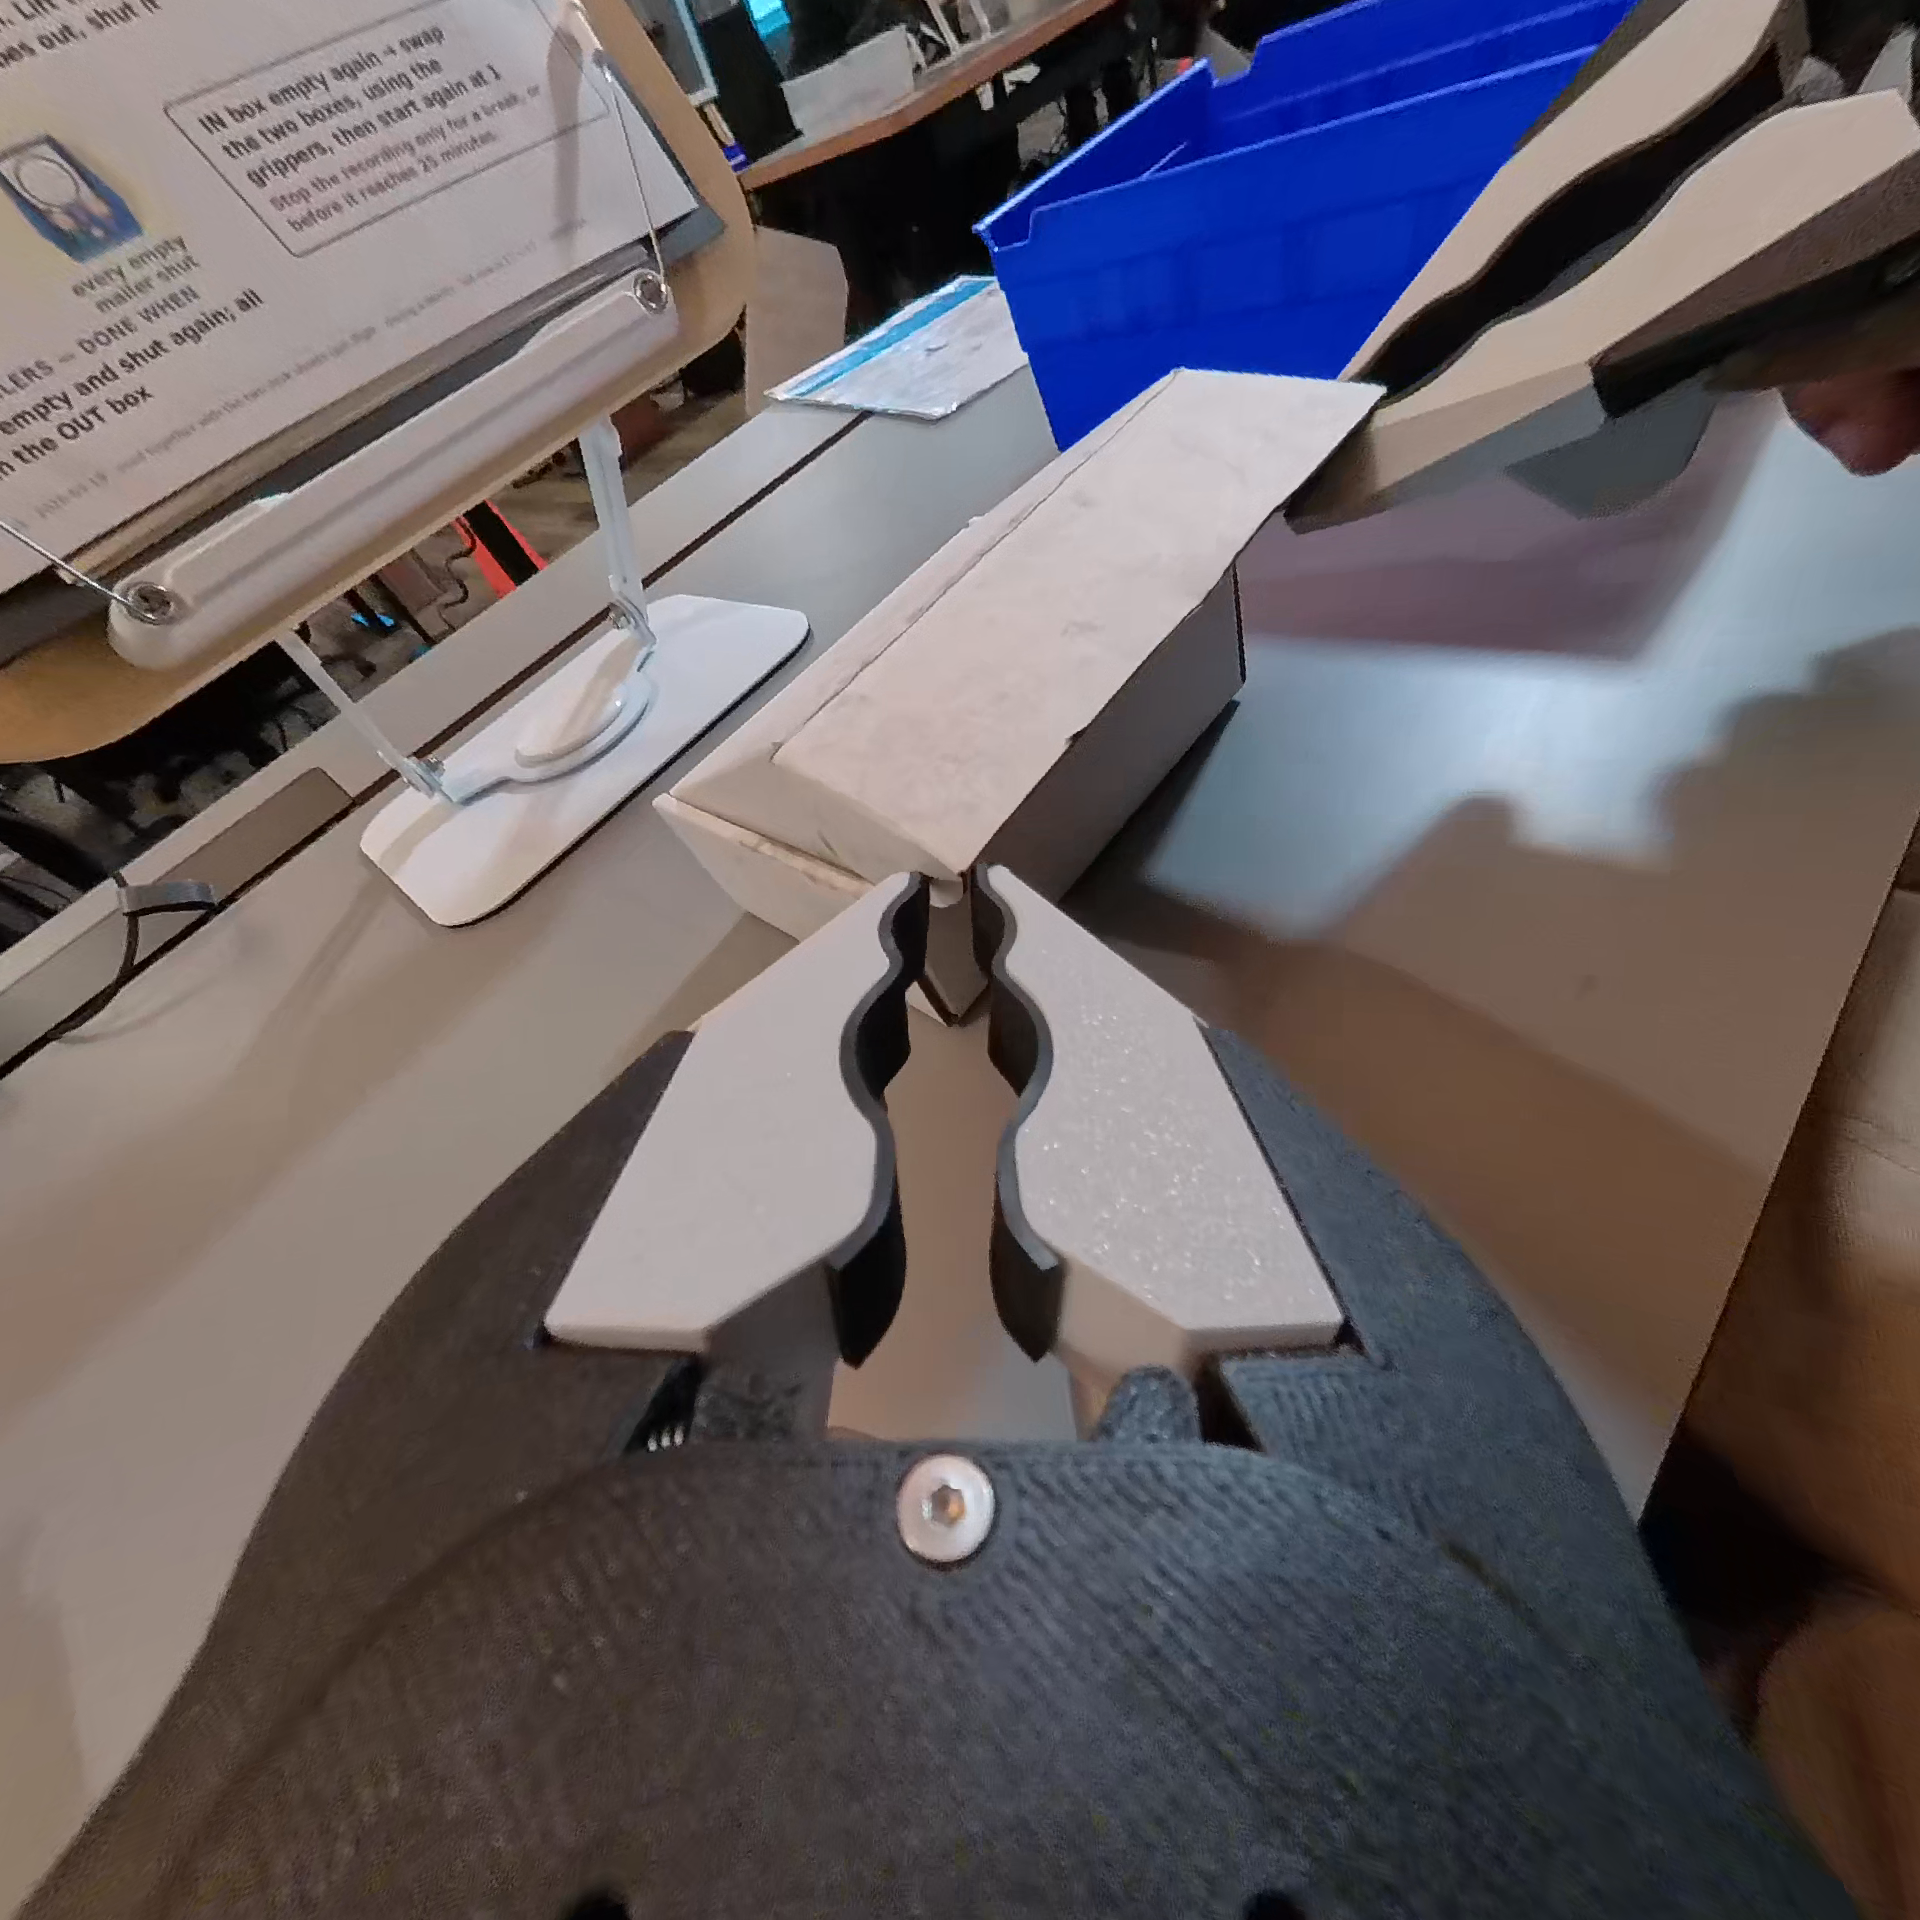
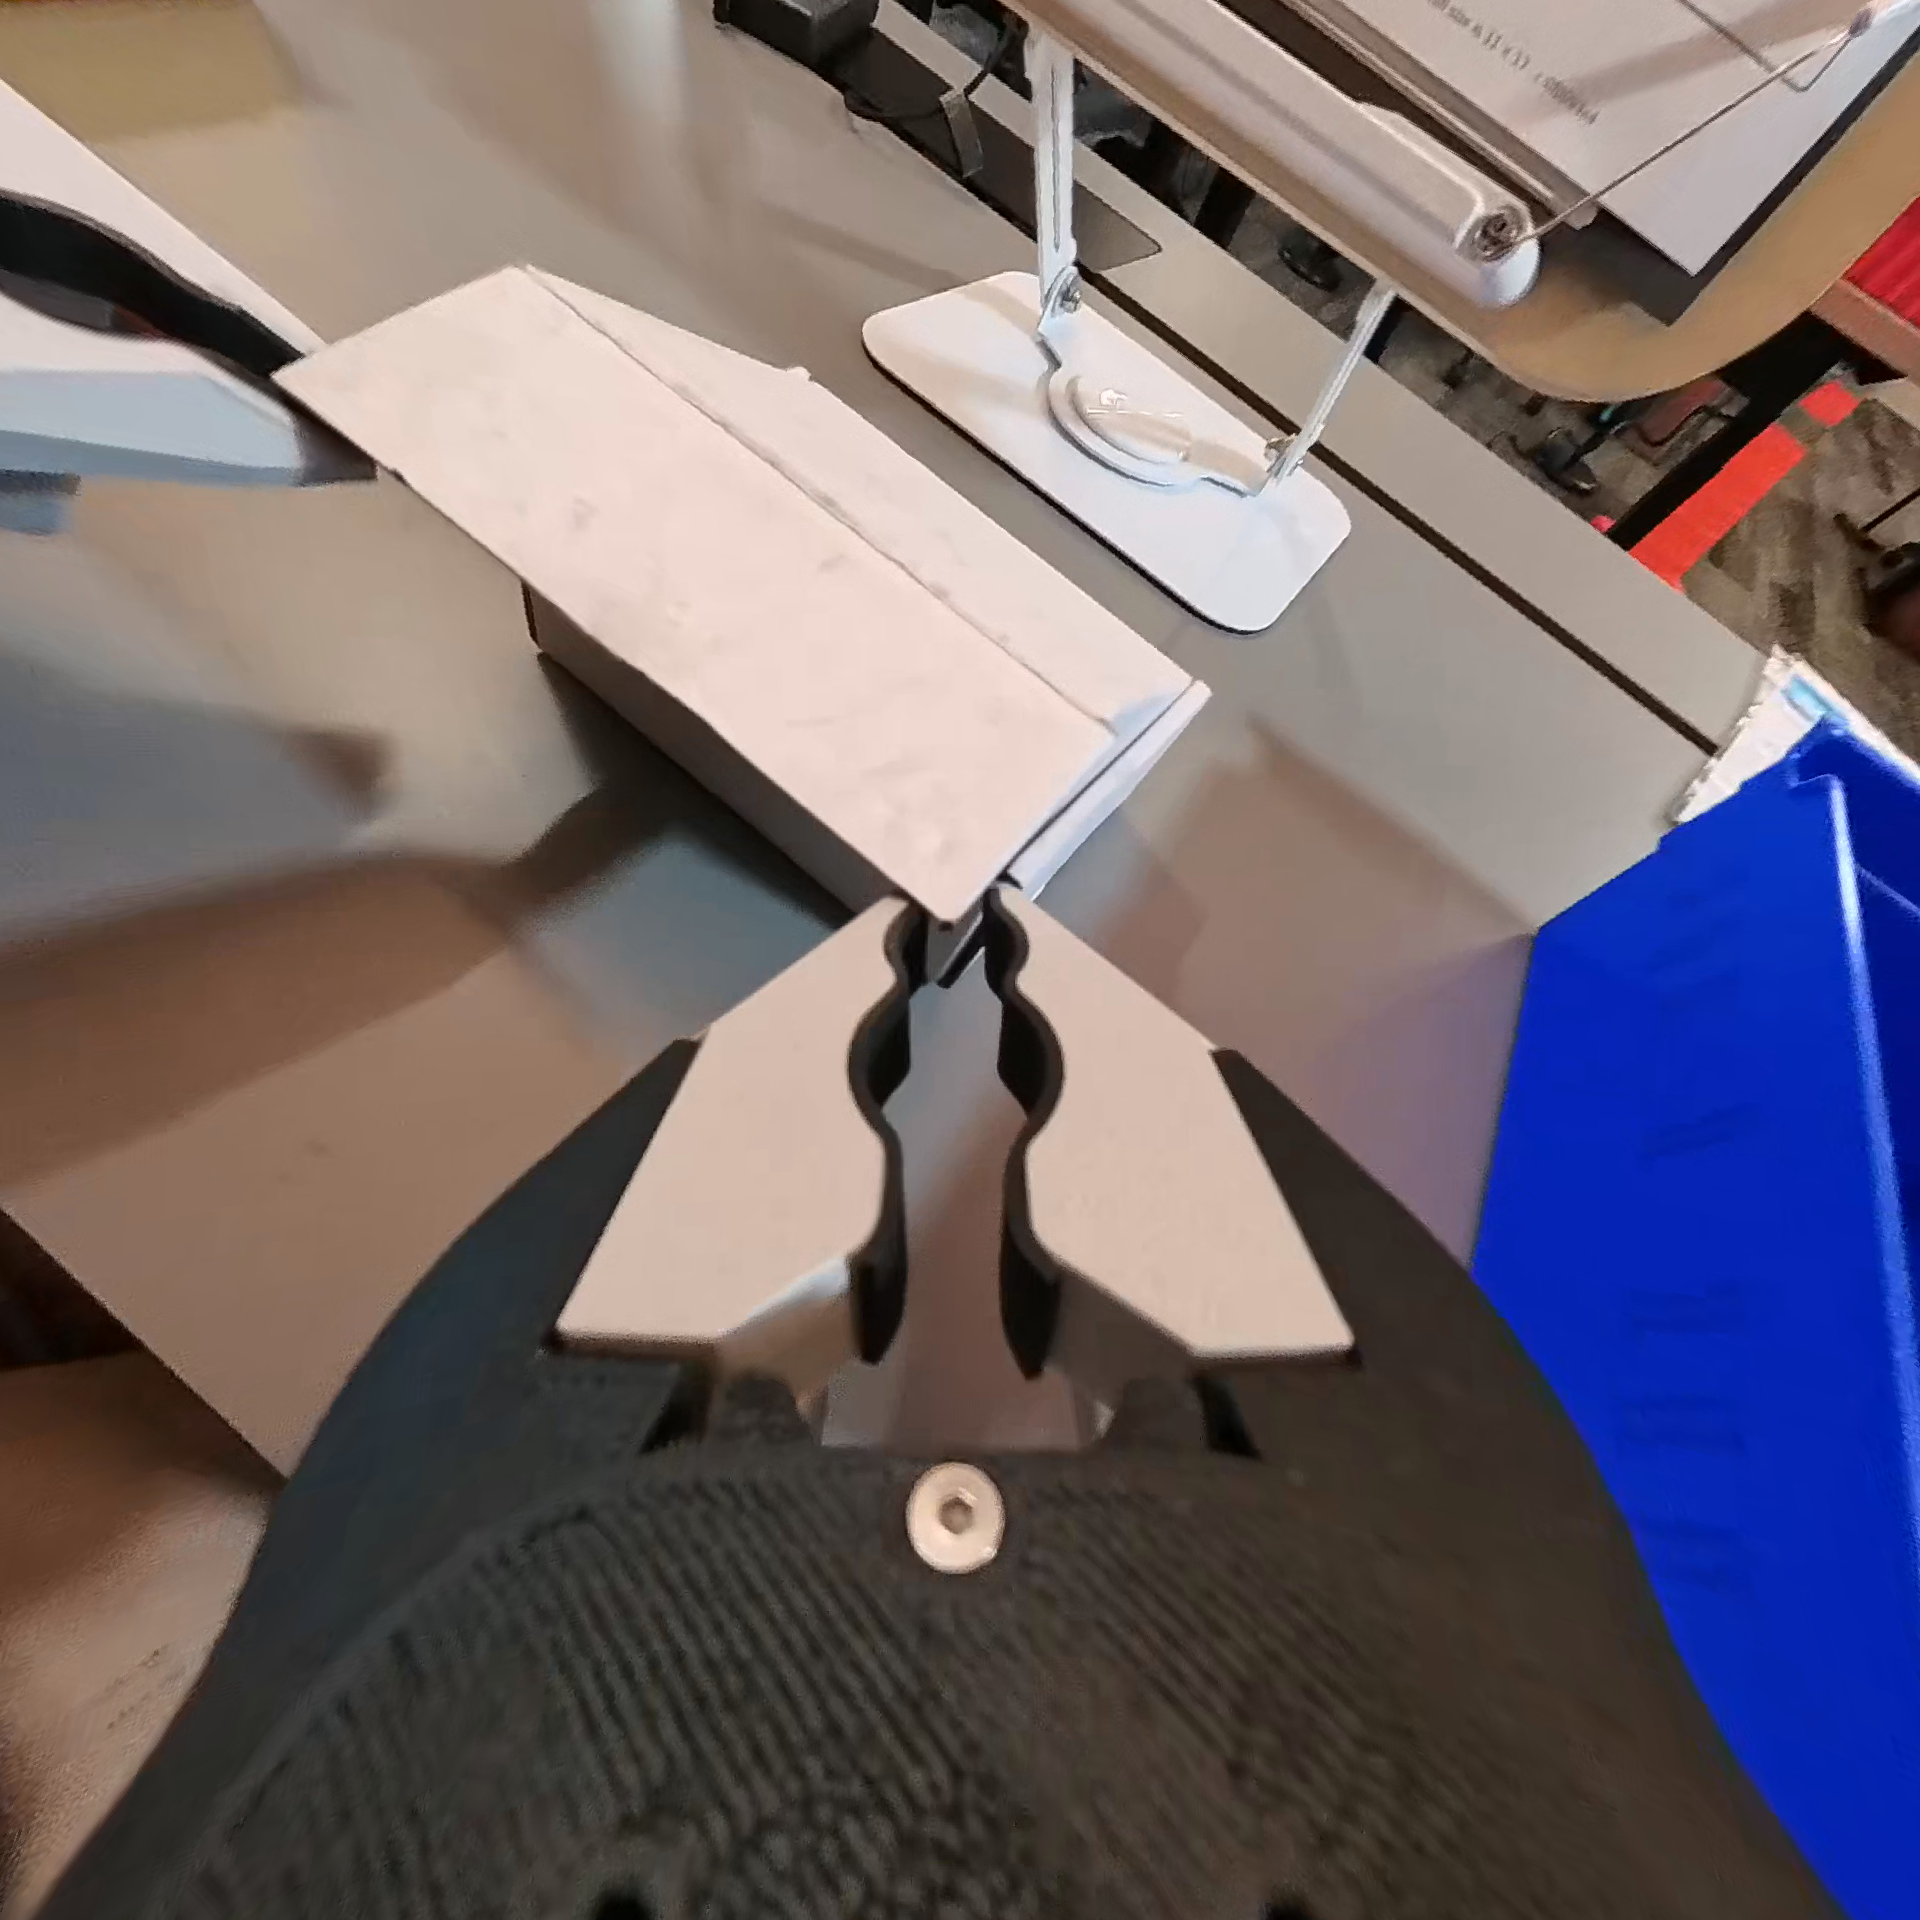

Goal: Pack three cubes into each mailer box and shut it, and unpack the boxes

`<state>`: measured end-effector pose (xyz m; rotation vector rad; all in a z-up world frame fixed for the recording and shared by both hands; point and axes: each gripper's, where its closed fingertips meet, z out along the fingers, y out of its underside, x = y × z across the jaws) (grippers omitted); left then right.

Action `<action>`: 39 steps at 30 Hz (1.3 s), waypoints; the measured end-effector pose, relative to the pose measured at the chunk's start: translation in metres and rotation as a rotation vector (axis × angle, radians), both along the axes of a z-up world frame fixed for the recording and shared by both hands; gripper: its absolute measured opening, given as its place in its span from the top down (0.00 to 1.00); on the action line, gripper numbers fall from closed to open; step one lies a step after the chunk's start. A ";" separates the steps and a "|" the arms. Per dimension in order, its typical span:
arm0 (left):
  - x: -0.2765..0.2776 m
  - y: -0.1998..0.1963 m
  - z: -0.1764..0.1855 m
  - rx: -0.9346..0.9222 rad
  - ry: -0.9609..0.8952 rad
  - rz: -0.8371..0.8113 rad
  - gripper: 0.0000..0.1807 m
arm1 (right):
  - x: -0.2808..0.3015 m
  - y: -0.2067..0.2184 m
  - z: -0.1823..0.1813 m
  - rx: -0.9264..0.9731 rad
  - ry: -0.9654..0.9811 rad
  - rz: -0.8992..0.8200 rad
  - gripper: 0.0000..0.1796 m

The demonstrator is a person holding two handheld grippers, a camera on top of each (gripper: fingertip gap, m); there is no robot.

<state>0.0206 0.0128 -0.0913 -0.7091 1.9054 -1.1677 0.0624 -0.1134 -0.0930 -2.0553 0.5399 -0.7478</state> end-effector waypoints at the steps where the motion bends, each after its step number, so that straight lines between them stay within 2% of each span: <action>1: 0.000 0.000 0.002 -0.009 -0.007 -0.001 0.97 | 0.000 -0.001 0.000 -0.012 -0.003 0.000 0.97; 7: -0.001 0.002 0.007 -0.048 -0.021 -0.002 0.96 | -0.006 -0.001 -0.002 -0.038 0.080 0.018 0.97; 19: -0.004 -0.002 0.011 -0.146 0.050 -0.044 0.98 | -0.012 -0.002 -0.005 0.060 0.358 0.039 0.98; 34: -0.003 -0.001 -0.008 -0.042 0.120 -0.032 0.98 | -0.011 -0.004 -0.025 -0.081 0.323 0.033 0.99; 39: -0.003 -0.001 -0.010 -0.041 0.137 -0.035 0.98 | -0.010 -0.004 -0.026 -0.072 0.319 0.038 0.99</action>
